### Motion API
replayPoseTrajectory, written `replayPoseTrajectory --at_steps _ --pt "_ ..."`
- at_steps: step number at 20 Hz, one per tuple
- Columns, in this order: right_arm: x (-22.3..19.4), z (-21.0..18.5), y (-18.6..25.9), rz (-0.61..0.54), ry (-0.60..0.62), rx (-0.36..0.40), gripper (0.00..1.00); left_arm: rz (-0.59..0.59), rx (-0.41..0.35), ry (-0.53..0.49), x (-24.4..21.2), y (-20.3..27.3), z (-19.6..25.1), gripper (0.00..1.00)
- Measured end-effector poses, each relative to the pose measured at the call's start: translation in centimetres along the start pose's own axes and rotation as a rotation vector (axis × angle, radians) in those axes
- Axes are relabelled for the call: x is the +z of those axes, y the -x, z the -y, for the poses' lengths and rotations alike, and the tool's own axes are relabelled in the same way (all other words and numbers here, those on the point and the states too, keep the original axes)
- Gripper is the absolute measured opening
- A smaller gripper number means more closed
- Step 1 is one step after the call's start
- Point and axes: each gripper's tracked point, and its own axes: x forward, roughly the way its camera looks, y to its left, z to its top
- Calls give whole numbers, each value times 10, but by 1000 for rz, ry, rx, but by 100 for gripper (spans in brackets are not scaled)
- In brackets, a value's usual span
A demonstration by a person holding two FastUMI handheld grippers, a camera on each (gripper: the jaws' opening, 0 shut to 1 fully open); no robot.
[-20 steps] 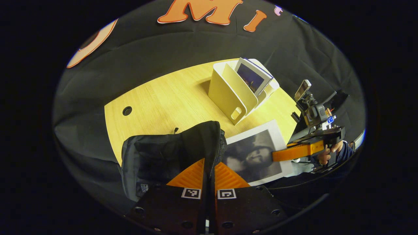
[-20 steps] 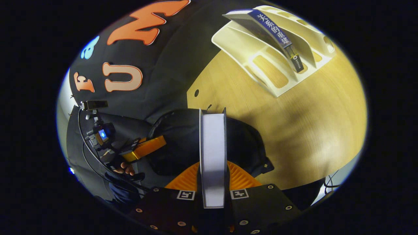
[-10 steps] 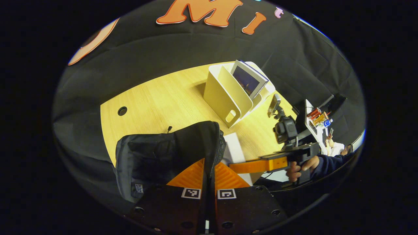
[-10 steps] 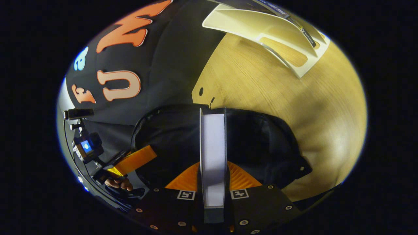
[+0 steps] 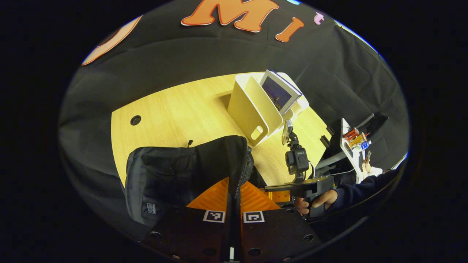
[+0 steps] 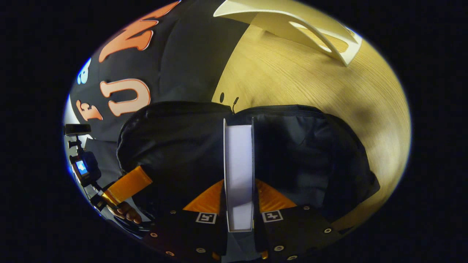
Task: Open the schoolbag, grab two books from the bookshelf and put them into the schoolbag.
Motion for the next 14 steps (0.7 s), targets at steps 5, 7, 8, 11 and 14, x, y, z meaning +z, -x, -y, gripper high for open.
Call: replayPoseTrajectory --at_steps 5,7,8,11,14 --pt "-24 37 16 -173 138 -162 46 -1 51 22 -4 1 -4 4" --pt "-31 49 30 -233 204 -212 53 -1 70 25 -3 0 -6 4" --pt "-33 51 35 -249 228 -226 75 0 79 32 -3 -3 -7 4" --pt "-20 51 59 -260 286 -254 75 -4 94 50 -6 -6 -7 4" --pt "2 54 86 -239 355 -305 84 0 106 68 -8 -8 -6 5"
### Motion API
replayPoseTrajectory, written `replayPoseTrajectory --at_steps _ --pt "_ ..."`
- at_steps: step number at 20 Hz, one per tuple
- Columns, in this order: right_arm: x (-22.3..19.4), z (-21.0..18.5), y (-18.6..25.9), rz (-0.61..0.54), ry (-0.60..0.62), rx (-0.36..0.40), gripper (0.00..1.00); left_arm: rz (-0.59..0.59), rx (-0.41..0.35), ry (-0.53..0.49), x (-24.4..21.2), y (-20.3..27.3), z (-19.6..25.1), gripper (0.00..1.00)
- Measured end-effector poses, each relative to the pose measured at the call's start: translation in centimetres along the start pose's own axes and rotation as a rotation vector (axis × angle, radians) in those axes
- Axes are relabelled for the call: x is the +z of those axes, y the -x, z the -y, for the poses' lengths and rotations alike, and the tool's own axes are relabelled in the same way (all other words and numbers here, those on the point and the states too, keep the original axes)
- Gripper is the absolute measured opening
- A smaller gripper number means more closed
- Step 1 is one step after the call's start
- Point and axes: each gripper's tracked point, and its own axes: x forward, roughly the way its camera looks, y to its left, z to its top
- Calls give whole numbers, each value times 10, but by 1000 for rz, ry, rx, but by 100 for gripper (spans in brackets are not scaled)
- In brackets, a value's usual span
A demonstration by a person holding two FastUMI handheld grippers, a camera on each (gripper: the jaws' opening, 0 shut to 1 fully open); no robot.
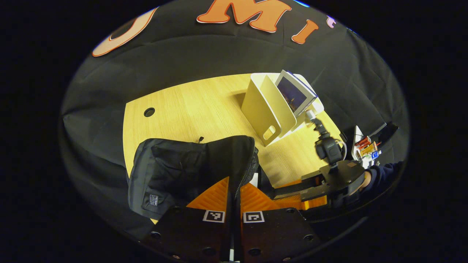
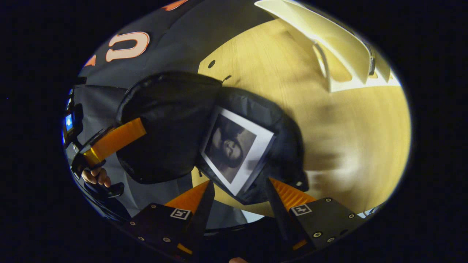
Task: Open the schoolbag, grab two books from the bookshelf and put them into the schoolbag.
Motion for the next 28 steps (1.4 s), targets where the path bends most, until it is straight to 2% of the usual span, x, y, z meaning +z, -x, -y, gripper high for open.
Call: replayPoseTrajectory --at_steps 2,4,11,17,23,28 --pt "5 14 21 -9 21 -44 93 3 7 11 0 -2 -1 5" --pt "15 34 45 -6 57 -107 97 2 11 20 -1 -4 0 5" --pt "55 80 131 20 132 -268 99 -3 20 40 1 -13 0 5" --pt "104 103 195 59 187 -390 99 -14 19 47 -1 -17 -2 4" --pt "160 98 242 104 235 -456 99 -27 15 59 -1 -22 -4 4" --pt "209 91 258 119 257 -480 99 -27 26 71 -3 -23 -7 5"
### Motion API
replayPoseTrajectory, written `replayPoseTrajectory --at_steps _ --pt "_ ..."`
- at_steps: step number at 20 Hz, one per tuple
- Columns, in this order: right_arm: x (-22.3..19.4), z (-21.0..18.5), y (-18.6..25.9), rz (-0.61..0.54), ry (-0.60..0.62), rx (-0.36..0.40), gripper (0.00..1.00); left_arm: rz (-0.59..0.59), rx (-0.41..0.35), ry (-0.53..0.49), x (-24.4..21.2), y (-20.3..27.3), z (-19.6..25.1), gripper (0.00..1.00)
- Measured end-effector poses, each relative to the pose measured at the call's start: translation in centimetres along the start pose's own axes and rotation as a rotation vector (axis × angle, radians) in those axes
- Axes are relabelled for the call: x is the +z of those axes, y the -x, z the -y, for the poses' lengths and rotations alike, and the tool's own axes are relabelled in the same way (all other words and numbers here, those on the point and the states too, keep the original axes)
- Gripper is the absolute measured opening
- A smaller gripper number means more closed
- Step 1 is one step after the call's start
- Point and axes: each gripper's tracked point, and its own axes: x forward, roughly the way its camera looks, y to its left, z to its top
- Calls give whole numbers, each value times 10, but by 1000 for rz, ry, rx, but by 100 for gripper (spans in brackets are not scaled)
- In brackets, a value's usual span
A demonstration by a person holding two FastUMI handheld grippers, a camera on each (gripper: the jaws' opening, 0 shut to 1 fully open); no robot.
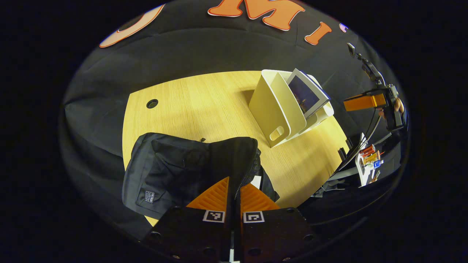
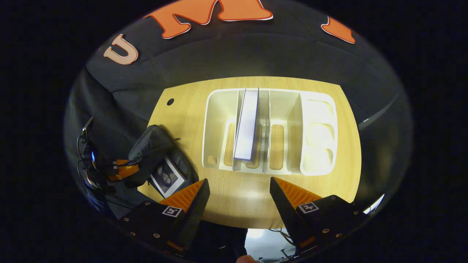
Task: Open the schoolbag, grab two books from the bookshelf and put them into the schoolbag.
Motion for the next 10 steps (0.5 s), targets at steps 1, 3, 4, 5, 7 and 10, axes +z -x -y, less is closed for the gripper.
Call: replayPoseTrajectory --at_steps 1,3,4,5,7,10 --pt "10 -1 -2 -9 -9 16 99 -2 1 5 0 -1 -1 5" --pt "22 -2 -8 -39 -27 35 99 -7 5 11 -1 -2 -2 5" --pt "29 2 -13 -43 -27 23 99 -5 12 11 -2 0 -3 5" --pt "34 6 -19 -58 -22 8 99 -4 17 11 -1 0 -4 5" --pt "45 8 -27 -82 -32 6 99 -6 23 24 -1 1 -5 5" --pt "60 9 -44 -115 -27 -2 99 -10 34 39 -3 0 -8 5"
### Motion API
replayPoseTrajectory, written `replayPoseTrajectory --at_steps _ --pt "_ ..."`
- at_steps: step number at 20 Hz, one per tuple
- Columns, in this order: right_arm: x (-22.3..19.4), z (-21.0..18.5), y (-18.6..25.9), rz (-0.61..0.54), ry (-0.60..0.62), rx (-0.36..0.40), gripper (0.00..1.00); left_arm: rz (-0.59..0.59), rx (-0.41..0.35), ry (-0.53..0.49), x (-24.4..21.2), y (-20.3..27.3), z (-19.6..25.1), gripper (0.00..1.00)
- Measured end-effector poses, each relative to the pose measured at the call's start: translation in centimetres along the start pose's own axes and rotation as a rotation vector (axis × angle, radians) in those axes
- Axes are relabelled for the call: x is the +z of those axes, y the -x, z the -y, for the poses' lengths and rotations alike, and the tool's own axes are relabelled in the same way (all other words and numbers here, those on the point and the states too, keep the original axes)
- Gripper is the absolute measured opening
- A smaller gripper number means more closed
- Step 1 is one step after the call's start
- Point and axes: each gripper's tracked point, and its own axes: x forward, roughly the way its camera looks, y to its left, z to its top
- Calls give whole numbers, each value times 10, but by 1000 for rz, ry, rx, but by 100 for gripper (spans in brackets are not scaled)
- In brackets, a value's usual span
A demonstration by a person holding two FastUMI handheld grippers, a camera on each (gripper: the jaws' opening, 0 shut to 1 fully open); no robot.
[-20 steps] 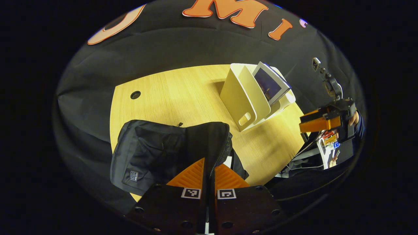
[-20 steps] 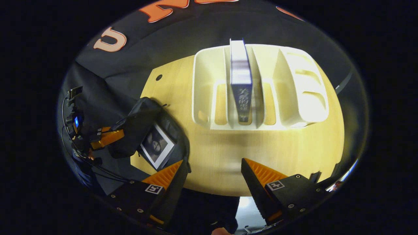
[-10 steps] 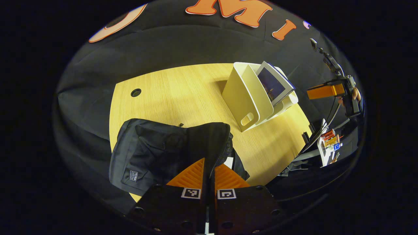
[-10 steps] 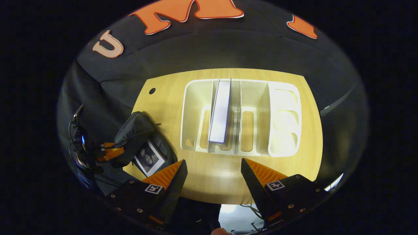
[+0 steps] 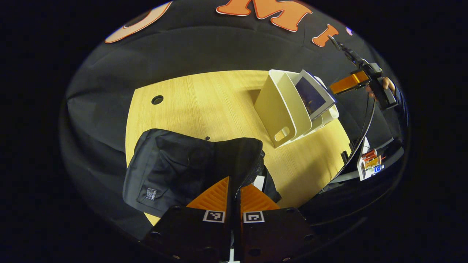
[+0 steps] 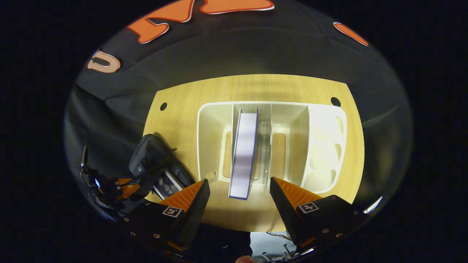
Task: Open the schoolbag, grab two books from the bookshelf and put them into the schoolbag.
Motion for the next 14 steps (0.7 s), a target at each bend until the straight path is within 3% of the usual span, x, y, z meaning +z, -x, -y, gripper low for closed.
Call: replayPoseTrajectory --at_steps 2,9,12,13,14 --pt "6 -8 -13 -46 2 39 99 -2 7 8 1 -2 1 5" --pt "17 1 -59 -123 13 -30 97 -14 22 36 1 -3 4 5" --pt "19 8 -69 -127 2 -71 81 -21 24 35 0 -6 8 5" --pt "17 12 -70 -134 1 -85 68 -20 28 33 1 -6 8 5" --pt "16 16 -73 -136 -7 -101 70 -22 30 32 1 -7 8 4"
